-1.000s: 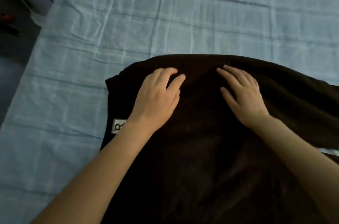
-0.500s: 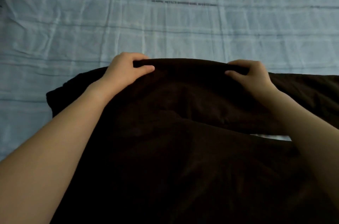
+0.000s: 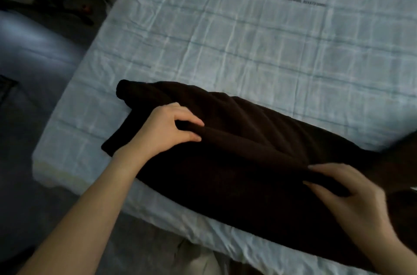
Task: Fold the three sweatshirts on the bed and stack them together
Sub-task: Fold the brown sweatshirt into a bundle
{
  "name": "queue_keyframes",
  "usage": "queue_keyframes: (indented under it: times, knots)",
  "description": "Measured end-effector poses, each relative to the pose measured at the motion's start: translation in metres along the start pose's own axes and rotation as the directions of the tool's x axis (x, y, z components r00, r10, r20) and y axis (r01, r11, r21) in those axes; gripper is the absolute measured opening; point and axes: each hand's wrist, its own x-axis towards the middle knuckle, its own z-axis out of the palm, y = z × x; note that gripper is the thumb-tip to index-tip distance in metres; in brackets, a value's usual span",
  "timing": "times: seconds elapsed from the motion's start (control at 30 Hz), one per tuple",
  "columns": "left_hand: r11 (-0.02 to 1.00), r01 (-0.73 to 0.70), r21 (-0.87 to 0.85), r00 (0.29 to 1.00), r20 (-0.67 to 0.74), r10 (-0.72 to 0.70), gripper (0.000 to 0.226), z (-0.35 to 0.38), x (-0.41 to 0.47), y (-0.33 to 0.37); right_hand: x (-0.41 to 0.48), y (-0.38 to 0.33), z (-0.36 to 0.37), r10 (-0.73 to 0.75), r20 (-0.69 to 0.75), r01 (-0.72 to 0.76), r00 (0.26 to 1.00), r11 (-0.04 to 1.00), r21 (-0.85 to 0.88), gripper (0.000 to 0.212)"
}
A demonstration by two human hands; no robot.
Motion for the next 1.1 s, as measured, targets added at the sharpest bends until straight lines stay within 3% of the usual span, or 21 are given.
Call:
queue_keyframes:
  times: [0.07, 0.2, 0.43, 0.57, 0.7, 0.83, 0.93, 1.1]
  knots:
    - [0.997, 0.036, 0.071, 0.999, -0.020, -0.035, 0.030, 0.023, -0.033, -0.021, -0.027, 0.014, 0.033, -0.060, 0.031, 0.064, 0.998, 0.987, -0.145, 0.023]
    - [0.988, 0.004, 0.157, 0.990, -0.141, 0.019, 0.030, 0.067, -0.068, -0.051, -0.047, 0.041, 0.081, -0.071, 0.088, 0.096, 0.994, 0.936, -0.339, 0.043]
    - [0.988, -0.085, 0.127, 0.927, -0.353, 0.125, 0.018, 0.064, -0.085, -0.053, -0.047, 0.038, 0.080, -0.095, -0.076, 0.079, 0.993, 0.979, -0.188, 0.032]
    - [0.987, -0.112, 0.117, 0.951, -0.275, 0.141, 0.015, 0.065, -0.110, -0.056, -0.074, 0.041, 0.080, -0.142, 0.014, 0.143, 0.990, 0.977, -0.159, 0.028]
    - [0.987, -0.052, 0.153, 0.975, -0.204, 0.083, 0.019, 0.083, -0.131, -0.068, -0.093, 0.048, 0.096, -0.151, 0.085, 0.168, 0.985, 0.951, -0.259, 0.032]
    - [0.977, -0.069, 0.203, 0.976, -0.188, 0.108, 0.020, 0.090, -0.131, -0.073, -0.085, 0.038, 0.106, -0.036, 0.056, 0.051, 0.998, 0.951, -0.306, 0.033]
    - [0.960, -0.102, 0.262, 0.975, -0.163, 0.148, 0.025, 0.089, -0.129, -0.072, -0.085, 0.028, 0.108, 0.049, 0.028, -0.039, 0.998, 0.962, -0.269, 0.029]
    - [0.964, -0.148, 0.219, 0.962, -0.193, 0.192, 0.022, 0.082, -0.129, -0.072, -0.086, 0.019, 0.100, 0.104, -0.018, -0.106, 0.994, 0.978, -0.179, 0.015]
